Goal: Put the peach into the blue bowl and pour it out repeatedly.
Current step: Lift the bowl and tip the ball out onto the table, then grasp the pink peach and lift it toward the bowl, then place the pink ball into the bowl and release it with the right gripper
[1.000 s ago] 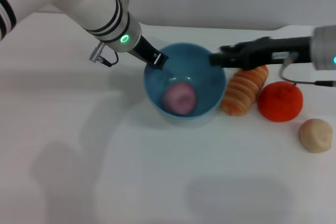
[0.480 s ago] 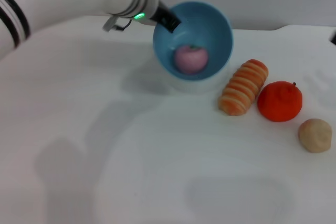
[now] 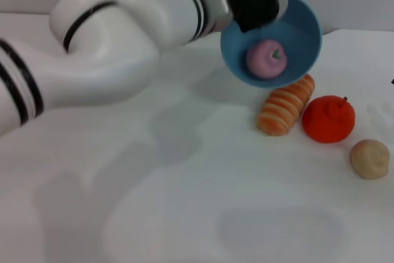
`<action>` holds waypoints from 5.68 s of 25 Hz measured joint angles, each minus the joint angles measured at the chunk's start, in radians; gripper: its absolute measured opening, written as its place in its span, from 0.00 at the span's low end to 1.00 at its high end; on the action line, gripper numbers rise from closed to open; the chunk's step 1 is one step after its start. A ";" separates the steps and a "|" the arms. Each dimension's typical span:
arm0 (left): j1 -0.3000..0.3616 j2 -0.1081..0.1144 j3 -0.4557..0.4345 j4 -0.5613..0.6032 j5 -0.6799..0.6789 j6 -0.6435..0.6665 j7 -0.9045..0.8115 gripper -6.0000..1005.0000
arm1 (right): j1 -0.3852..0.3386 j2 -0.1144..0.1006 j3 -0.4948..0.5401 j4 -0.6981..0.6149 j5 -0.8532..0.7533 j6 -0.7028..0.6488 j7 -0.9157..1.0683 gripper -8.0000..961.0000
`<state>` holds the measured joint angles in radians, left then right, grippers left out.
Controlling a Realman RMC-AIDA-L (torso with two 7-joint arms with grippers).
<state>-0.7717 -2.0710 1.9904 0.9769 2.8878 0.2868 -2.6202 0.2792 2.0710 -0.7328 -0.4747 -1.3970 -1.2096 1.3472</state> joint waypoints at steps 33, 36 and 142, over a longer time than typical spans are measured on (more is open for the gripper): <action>0.301 -0.007 0.227 -0.019 -0.020 -0.688 0.704 0.01 | 0.038 0.000 0.003 0.016 0.001 0.004 -0.002 0.50; 0.303 -0.008 0.228 -0.019 -0.047 -0.691 0.715 0.01 | 0.041 0.000 0.003 0.022 0.001 0.006 -0.002 0.50; -0.065 0.003 -0.326 -0.098 -0.279 0.585 -0.126 0.00 | 0.277 -0.002 -0.509 -0.490 -0.529 -0.039 0.589 0.06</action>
<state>-0.8368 -2.0679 1.6639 0.8787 2.6092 0.8721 -2.7460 0.5565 2.0691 -1.2421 -0.9646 -1.9260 -1.2489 1.9362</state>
